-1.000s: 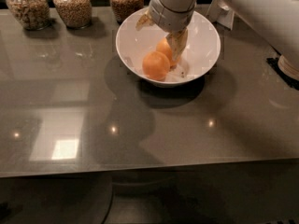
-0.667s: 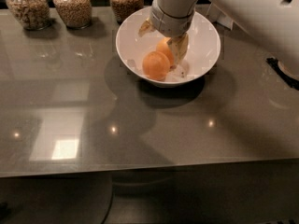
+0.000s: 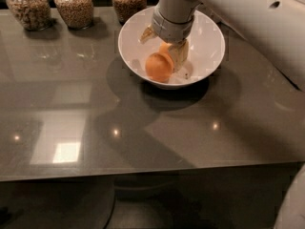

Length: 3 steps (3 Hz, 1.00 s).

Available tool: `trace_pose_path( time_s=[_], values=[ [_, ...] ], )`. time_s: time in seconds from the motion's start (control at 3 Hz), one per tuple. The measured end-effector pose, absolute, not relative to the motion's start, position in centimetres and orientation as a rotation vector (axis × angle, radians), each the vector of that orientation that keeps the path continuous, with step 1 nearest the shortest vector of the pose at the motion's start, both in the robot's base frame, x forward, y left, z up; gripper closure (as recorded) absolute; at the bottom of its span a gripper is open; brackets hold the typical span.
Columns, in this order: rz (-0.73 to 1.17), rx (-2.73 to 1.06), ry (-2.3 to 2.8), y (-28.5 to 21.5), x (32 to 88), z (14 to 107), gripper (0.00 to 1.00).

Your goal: Pick orange from white bowl

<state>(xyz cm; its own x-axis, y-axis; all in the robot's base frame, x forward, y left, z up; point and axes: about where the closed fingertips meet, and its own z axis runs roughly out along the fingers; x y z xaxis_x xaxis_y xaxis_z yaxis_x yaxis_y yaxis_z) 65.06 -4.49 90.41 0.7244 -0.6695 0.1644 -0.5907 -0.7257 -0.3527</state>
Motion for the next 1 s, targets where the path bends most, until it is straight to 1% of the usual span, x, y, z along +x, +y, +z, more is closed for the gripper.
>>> trace_pose_path(
  time_s=[0.33,0.67,1.0],
  values=[
    [-0.361,-2.659,0.993,-3.7,65.4,89.6,0.28],
    [-0.308,-2.670,1.018,-3.7,65.3,88.5,0.27],
    [-0.269,-2.669,1.076,-4.9,65.1,87.2,0.28]
  ],
)
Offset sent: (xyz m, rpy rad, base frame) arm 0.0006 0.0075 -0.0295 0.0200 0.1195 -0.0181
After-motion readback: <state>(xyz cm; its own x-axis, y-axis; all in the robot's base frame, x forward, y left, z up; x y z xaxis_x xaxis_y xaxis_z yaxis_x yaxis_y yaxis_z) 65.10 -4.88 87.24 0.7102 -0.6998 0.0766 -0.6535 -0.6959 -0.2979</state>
